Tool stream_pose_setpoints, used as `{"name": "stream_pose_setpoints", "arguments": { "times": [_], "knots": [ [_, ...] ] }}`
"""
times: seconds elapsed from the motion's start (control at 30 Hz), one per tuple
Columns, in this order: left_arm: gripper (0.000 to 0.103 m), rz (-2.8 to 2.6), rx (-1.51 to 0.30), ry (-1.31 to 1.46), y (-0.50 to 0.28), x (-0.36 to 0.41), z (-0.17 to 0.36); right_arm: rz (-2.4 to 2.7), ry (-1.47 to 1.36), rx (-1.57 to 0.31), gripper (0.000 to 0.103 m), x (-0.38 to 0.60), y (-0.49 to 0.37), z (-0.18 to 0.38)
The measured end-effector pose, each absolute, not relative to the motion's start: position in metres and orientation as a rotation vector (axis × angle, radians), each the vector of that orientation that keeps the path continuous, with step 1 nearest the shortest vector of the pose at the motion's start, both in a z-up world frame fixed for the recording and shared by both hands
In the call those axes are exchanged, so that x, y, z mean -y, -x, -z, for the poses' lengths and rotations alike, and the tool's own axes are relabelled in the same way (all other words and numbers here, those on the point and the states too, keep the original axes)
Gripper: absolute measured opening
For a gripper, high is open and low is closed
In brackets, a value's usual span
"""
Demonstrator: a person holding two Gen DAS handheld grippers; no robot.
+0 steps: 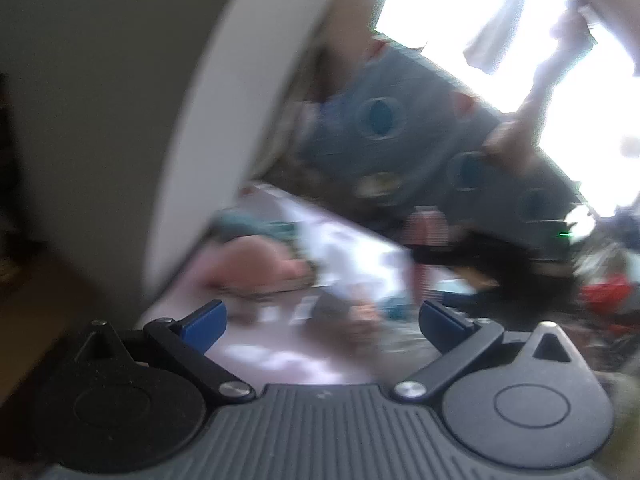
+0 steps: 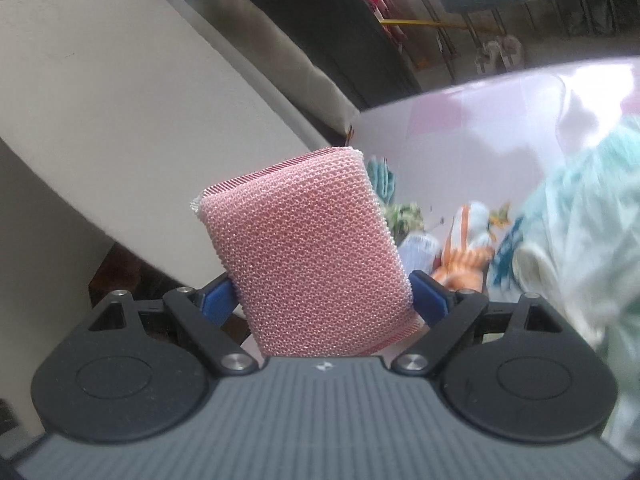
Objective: Organize soft objects
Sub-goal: 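Lower the pink sponge pad onto the table and open the right gripper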
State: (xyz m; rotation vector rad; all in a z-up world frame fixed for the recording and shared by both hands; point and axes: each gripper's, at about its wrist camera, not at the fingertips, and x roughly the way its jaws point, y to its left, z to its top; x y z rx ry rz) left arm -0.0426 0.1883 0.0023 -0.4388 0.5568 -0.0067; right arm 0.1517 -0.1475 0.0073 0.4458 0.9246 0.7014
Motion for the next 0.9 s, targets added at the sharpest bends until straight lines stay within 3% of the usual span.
{"name": "stream_pose_setpoints", "arguments": {
  "times": [0.27,0.37,0.43,0.53,0.63,0.9],
  "knots": [
    [0.092,-0.214,-0.69,0.222,0.004,-0.182,0.044,-0.631,-0.499,-1.088,0.09,0.134,-0.129,0.028],
    [0.079,-0.176,-0.74,0.163,-0.01,-0.168,0.058,-0.555,-0.525,-1.159,0.09,0.123,-0.131,0.053],
    [0.065,-0.143,-0.788,0.164,-0.02,-0.16,0.067,-0.513,-0.533,-1.196,0.091,0.114,-0.133,0.069],
    [0.054,-0.101,-0.839,0.199,-0.033,-0.155,0.078,-0.453,-0.547,-1.248,0.092,0.104,-0.135,0.09],
    [0.05,-0.06,-0.854,0.243,-0.037,-0.155,0.082,-0.437,-0.574,-1.255,0.094,0.101,-0.134,0.103],
    [0.05,0.022,-0.833,0.269,-0.046,-0.152,0.077,-0.461,-0.661,-1.231,0.094,0.114,-0.125,0.095]
  ]
}}
